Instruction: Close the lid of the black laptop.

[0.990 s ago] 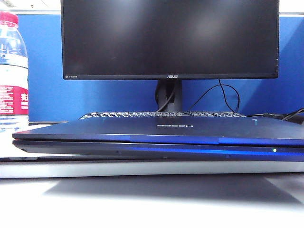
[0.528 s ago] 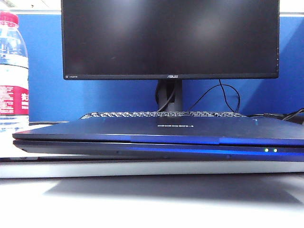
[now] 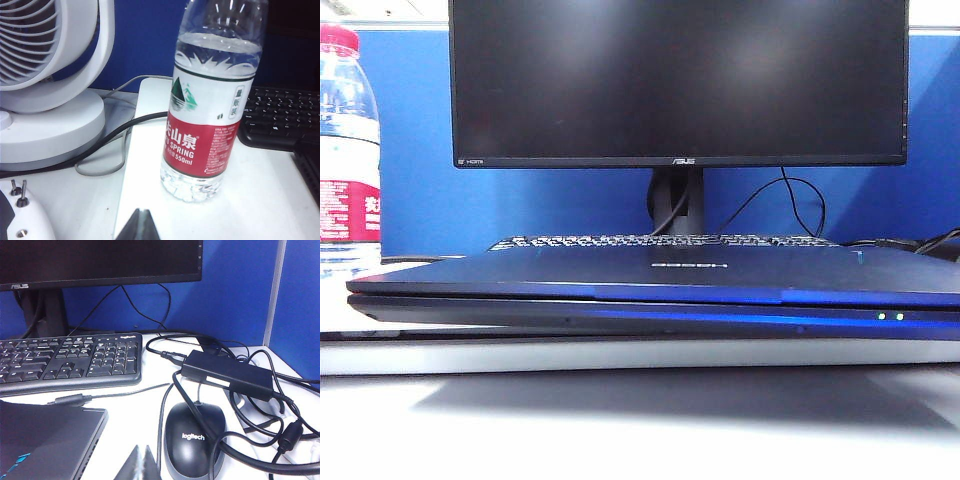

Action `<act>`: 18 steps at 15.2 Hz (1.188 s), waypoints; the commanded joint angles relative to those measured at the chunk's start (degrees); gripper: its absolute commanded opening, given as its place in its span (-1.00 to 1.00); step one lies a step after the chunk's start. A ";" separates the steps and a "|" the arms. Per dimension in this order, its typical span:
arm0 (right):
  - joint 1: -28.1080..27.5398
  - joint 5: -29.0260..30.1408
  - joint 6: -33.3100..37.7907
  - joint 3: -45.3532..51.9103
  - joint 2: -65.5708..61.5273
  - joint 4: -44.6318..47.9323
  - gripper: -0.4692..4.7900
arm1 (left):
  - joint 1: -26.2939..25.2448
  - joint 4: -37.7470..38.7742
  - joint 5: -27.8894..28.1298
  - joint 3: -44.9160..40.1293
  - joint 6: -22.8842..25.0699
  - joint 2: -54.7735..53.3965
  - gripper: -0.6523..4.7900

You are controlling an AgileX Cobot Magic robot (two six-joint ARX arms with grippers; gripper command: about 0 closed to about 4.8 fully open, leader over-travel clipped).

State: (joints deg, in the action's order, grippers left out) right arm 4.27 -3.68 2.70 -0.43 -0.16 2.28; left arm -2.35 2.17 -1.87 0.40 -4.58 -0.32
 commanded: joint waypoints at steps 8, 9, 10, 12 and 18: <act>2.08 -0.28 0.35 0.39 0.09 0.39 -0.84 | 0.00 -0.55 0.17 0.00 0.00 0.13 -0.77; 2.08 -0.28 0.31 0.39 0.09 0.00 -0.84 | 0.00 -0.55 0.17 0.00 0.02 0.13 -0.77; 2.08 -0.28 0.26 0.39 0.09 -0.07 -0.84 | 0.00 -0.55 0.17 0.00 0.00 0.13 -0.77; 2.08 -0.26 0.28 0.39 0.09 -0.31 -0.84 | 0.00 -0.55 0.15 0.00 0.00 0.13 -0.77; 2.08 -0.26 0.28 0.39 0.09 -0.46 -0.84 | 0.00 -0.55 0.17 0.00 0.00 0.13 -0.77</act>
